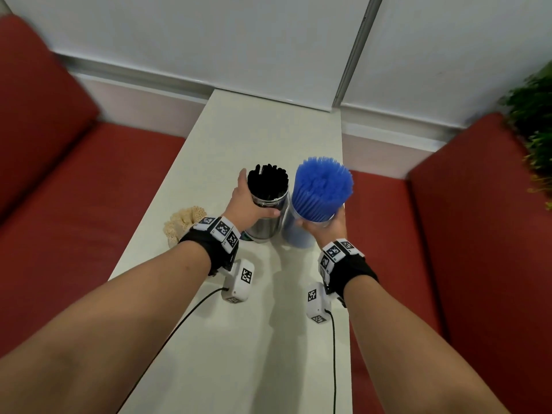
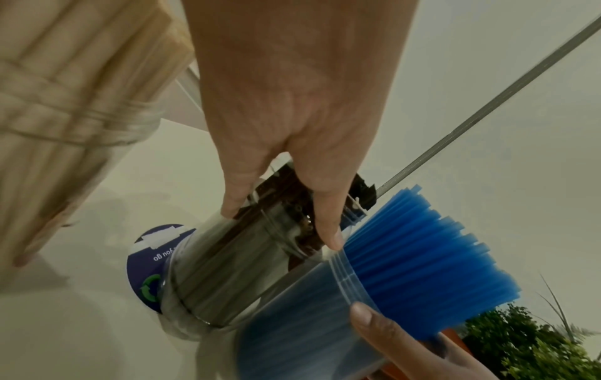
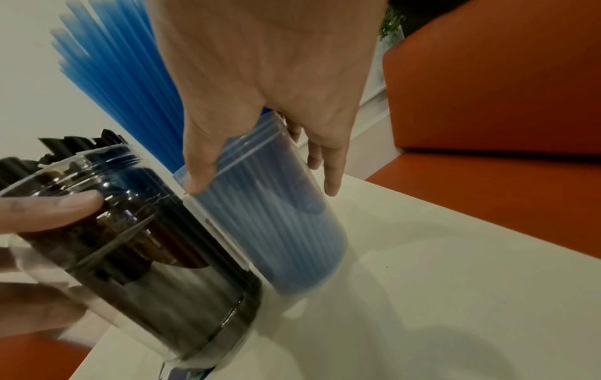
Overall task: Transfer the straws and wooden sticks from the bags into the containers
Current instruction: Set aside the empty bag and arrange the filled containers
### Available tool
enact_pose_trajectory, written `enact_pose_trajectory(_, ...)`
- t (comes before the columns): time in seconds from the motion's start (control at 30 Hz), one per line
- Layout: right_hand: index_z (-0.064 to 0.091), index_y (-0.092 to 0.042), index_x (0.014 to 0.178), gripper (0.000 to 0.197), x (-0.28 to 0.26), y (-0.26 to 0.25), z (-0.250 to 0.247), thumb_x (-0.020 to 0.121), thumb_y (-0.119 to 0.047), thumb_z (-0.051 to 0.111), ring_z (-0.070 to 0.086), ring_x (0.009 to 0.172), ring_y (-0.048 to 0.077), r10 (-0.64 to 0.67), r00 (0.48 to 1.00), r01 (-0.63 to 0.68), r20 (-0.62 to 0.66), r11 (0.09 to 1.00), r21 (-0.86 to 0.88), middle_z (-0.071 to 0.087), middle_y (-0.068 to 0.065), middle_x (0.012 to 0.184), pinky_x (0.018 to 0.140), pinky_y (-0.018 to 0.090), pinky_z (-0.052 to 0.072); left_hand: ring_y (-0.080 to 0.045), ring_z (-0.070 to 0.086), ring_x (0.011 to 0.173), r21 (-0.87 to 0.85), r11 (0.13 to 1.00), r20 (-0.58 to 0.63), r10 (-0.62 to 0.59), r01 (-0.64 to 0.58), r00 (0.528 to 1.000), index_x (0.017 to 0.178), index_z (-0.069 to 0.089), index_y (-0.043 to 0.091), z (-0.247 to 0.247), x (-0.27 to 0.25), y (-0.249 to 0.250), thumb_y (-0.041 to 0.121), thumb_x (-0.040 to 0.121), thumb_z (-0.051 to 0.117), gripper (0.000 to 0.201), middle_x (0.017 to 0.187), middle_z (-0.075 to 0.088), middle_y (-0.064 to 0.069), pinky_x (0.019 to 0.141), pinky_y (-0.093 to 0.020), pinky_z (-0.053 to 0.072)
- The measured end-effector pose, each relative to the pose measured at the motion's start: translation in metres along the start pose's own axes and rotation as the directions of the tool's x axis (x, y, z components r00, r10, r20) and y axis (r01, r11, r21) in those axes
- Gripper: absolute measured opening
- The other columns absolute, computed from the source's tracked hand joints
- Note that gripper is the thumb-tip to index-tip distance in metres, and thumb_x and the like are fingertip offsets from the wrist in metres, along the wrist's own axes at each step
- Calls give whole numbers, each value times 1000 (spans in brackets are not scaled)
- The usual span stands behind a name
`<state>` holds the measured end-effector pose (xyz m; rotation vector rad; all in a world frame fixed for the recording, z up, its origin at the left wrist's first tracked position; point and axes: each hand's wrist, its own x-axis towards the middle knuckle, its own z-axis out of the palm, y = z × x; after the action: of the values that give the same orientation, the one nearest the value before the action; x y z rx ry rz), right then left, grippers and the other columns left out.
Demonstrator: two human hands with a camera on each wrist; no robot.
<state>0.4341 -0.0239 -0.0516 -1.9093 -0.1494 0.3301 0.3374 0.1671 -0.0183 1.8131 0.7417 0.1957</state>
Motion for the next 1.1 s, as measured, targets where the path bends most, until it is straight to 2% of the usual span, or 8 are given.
enact_pose_trajectory(0.17, -9, -18, 162, 137, -26, -1, -7, 70, -19, 93, 29, 150, 28, 203, 979, -200, 30, 976, -82, 22, 10, 165, 117, 44, 31, -28, 36, 139, 77, 995, -23, -69, 70, 997, 150, -25, 12, -12, -24, 14, 31, 64, 91, 146, 152, 34, -15, 111, -35, 30)
enact_pose_trajectory(0.27, -1, -14, 162, 130, -54, 0, -1, 72, -27, 92, 36, 146, 33, 335, 942, -332, -9, 929, -165, 28, 15, 162, 111, 44, 39, -29, 37, 138, 164, 986, -24, -11, 15, 1000, 153, 3, 5, -27, -48, 28, 42, 67, 86, 125, 151, 35, -16, 103, -31, 34)
enact_pose_trajectory(0.43, 25, -12, 159, 97, -100, 0, 28, 81, -14, 84, 44, 141, 33, 291, 949, -263, 121, 943, -203, 40, 13, 158, 108, 38, 41, -20, 61, 109, 190, 960, -237, 248, -206, 939, 118, 68, 12, -76, -90, 49, 36, 93, 61, 35, 115, 69, -4, 91, -25, 43)
enact_pose_trajectory(0.53, 29, -15, 158, 93, -123, -18, 54, 82, -10, 82, 44, 141, 31, 210, 956, -166, 207, 964, -210, 41, 10, 158, 111, 38, 39, -16, 61, 79, 140, 949, -434, 315, -282, 844, 101, 72, 11, -110, -109, 45, 26, 97, 53, 25, 86, 69, 1, 75, -20, 44)
enact_pose_trajectory(0.67, 25, -15, 160, 98, -148, -45, 90, 81, -12, 83, 43, 143, 30, 144, 938, -60, 316, 964, -259, 39, 9, 160, 116, 44, 38, -21, 62, 89, 93, 974, -549, 223, -207, 805, 105, 67, 10, -150, -123, 7, 17, 98, 43, 25, 97, 70, -5, 74, -23, 40)
enact_pose_trajectory(0.83, 28, -17, 160, 95, -167, -62, 132, 82, -10, 82, 45, 142, 28, 136, 926, -46, 353, 967, -252, 44, 7, 157, 116, 46, 39, -35, 59, 111, 251, 955, -179, -115, 158, 977, 138, 47, 8, -169, -126, -60, -2, 88, 52, 52, 133, 54, -19, 93, -39, 51)
enact_pose_trajectory(0.97, 35, -13, 157, 86, -169, -64, 155, 84, -15, 80, 45, 142, 29, 147, 941, -59, 304, 958, -281, 46, 7, 156, 116, 45, 39, -27, 55, 114, 225, 972, 127, -95, 64, 987, 148, 28, 13, -154, -127, -74, 4, 73, 79, 91, 144, 44, -13, 96, -45, 50)
enact_pose_trajectory(1.1, 57, -12, 138, 57, -157, -60, 167, 85, -13, 78, 61, 120, 28, 108, 952, -33, 286, 966, -255, 63, 6, 133, 103, 48, 51, -27, 56, 117, 145, 989, 110, -53, 37, 993, 143, 37, 17, -145, -107, -76, 13, 68, 86, 90, 130, 58, -6, 95, -48, 50)
